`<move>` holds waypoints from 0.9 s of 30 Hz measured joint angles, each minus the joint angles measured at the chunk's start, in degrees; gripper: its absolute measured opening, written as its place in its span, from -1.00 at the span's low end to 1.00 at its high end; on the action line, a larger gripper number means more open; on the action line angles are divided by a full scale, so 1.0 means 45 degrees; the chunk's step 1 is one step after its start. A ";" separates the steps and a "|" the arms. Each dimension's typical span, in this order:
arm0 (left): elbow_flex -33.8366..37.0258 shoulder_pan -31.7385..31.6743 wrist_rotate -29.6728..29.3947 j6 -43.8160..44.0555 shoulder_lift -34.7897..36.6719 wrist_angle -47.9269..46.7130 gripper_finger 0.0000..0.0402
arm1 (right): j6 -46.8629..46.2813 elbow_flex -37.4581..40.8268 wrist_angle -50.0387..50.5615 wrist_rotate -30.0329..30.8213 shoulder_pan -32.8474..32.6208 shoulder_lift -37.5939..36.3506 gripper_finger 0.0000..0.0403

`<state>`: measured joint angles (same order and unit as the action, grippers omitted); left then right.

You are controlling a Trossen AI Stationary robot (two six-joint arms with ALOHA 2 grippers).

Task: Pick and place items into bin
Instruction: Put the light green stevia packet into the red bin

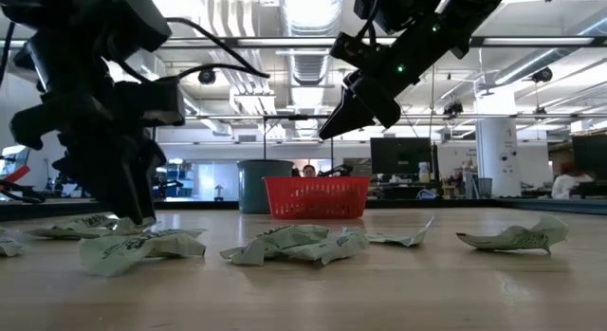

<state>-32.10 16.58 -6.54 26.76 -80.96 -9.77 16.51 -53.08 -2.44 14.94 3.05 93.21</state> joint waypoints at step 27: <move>-0.1277 -0.0055 -0.3804 -0.2832 0.0033 0.0010 -0.94 | 0.0145 0.0000 0.0025 0.0005 -0.0005 -0.0010 -0.69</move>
<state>-37.85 16.33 -23.65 14.02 -80.82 -9.73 17.17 -53.08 -2.32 14.96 3.03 93.17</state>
